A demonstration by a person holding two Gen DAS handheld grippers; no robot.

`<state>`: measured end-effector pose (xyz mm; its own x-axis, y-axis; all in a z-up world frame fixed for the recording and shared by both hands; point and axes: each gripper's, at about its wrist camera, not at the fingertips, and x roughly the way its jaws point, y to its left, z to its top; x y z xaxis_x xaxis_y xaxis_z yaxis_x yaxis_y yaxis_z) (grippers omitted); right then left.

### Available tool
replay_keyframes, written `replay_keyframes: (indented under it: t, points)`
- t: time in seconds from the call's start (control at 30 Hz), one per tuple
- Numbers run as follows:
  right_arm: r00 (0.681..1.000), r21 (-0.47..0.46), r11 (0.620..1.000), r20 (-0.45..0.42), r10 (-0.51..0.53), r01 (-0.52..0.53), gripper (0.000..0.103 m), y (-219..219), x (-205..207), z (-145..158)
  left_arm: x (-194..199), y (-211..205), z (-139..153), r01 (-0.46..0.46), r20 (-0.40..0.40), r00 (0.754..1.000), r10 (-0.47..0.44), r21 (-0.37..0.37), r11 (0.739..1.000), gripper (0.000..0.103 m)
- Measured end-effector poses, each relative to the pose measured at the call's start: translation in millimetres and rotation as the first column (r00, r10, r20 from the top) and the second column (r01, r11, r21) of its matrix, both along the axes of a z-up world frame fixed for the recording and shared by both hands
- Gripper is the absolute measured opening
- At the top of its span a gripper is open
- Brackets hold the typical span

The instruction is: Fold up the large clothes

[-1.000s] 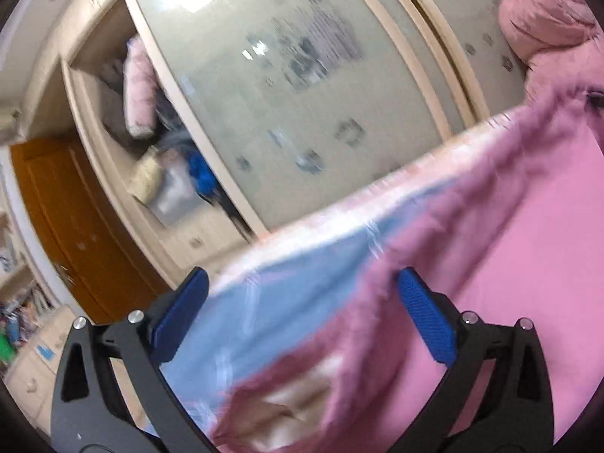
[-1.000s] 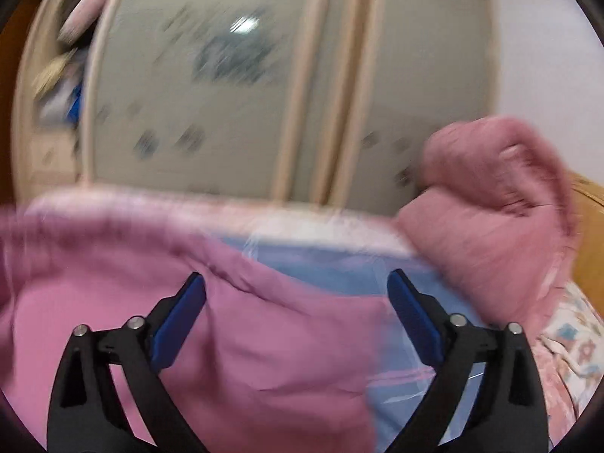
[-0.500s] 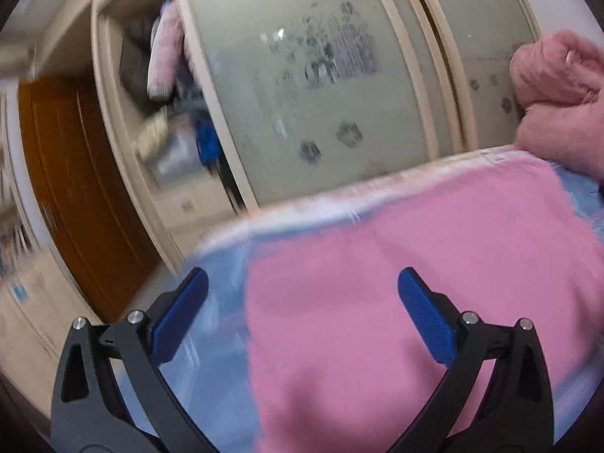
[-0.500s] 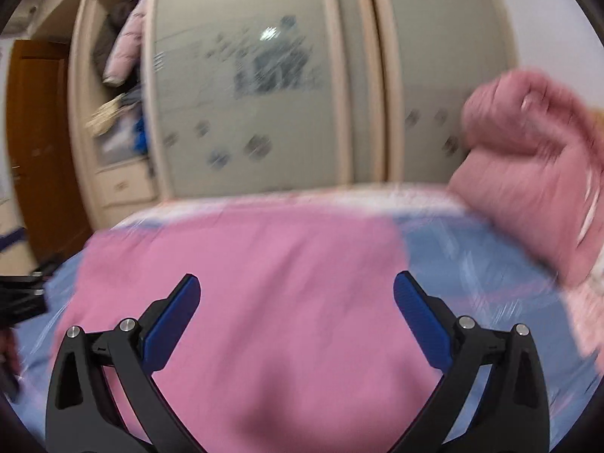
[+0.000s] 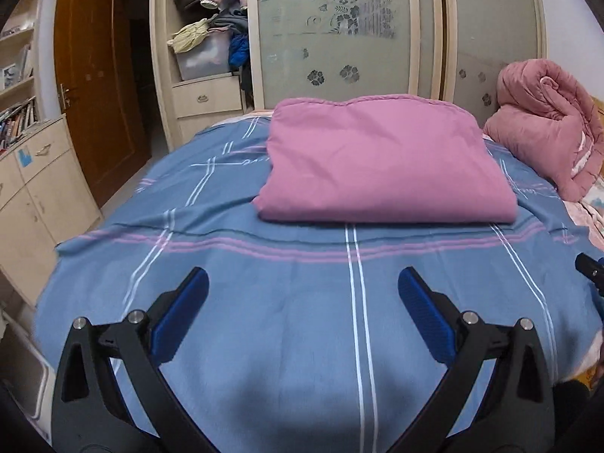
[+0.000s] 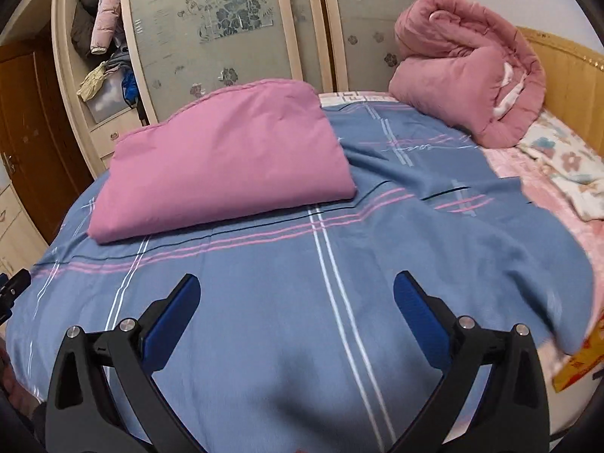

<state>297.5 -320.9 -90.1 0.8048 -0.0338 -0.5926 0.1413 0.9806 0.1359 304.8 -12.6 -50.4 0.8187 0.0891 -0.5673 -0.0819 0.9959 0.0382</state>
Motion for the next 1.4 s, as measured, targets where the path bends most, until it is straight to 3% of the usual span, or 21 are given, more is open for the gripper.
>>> replay_keyframes:
  t: [0.07, 0.27, 0.63, 1.03, 1.17, 1.4]
  points:
    - [1.000, -0.042, 0.999, 0.004, -0.004, 0.004, 0.102, 4, -20, 14, -18, 0, 13, -0.009, 0.021, 1.000, 0.009, -0.005, 1.000, 0.101]
    - [0.997, -0.057, 0.996, 0.045, 0.067, -0.065, 0.102, 21, -74, 54, -75, -4, 59, -0.007, 0.073, 0.997, 0.013, -0.076, 0.997, 0.101]
    - [0.987, -0.074, 0.993, 0.125, 0.102, -0.093, 0.102, 40, -134, 97, -140, -11, 108, -0.035, 0.083, 0.996, 0.038, -0.044, 0.998, 0.101]
    - [0.984, -0.091, 0.992, 0.150, 0.099, -0.086, 0.102, 45, -152, 106, -162, -18, 121, 0.035, 0.128, 0.991, -0.028, -0.054, 0.998, 0.101]
    - [0.983, -0.092, 0.992, 0.152, 0.101, -0.088, 0.102, 48, -151, 108, -162, -17, 117, 0.011, 0.133, 0.991, -0.004, -0.052, 0.999, 0.101]
    - [0.982, -0.106, 0.989, 0.151, 0.115, -0.100, 0.102, 54, -150, 109, -155, -16, 110, 0.033, 0.099, 0.995, -0.026, -0.076, 0.997, 0.101]
